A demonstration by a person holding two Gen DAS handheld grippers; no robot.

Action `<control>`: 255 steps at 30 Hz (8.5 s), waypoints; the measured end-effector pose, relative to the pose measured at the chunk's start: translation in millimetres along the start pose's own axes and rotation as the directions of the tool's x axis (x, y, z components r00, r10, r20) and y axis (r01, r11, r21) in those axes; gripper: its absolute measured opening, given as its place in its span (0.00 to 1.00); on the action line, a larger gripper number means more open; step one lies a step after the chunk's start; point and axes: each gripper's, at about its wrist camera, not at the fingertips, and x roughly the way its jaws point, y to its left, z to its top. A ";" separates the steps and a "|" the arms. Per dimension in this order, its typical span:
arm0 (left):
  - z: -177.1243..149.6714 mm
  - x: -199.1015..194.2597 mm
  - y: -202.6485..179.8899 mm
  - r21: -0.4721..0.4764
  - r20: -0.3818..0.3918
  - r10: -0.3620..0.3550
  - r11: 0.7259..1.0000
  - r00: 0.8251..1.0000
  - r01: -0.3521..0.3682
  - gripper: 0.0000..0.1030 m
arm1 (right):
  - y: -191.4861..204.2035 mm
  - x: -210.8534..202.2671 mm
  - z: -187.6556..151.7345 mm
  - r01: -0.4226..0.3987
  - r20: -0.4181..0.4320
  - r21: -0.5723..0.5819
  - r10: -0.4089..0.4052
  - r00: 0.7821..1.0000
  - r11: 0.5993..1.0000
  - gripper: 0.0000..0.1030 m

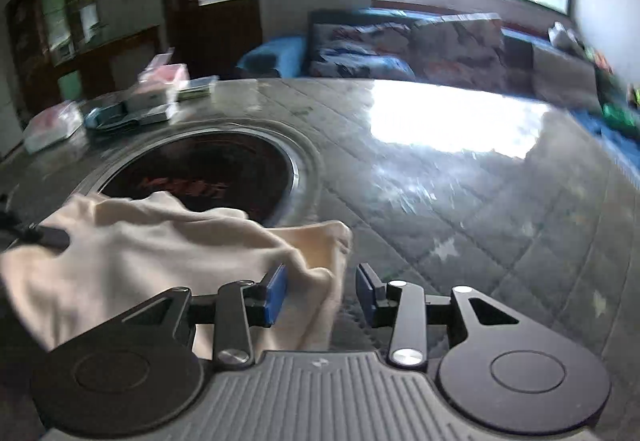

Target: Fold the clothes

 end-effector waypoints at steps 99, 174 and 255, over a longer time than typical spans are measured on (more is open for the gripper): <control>-121.7 113.6 -216.6 0.739 -0.131 -0.015 0.665 0.991 0.108 0.32 | -89.2 -58.7 -37.2 0.169 0.016 0.123 -0.173 0.985 0.978 0.24; -122.1 76.8 -173.2 0.759 -0.032 0.011 0.651 0.999 0.017 0.39 | -35.7 -56.1 -27.0 0.110 0.074 0.043 -0.112 0.991 0.993 0.41; -179.4 39.9 -158.1 0.812 0.040 0.054 0.580 0.998 -0.064 1.00 | -16.2 -102.6 -88.1 0.294 -0.019 0.160 -0.295 0.955 0.942 1.00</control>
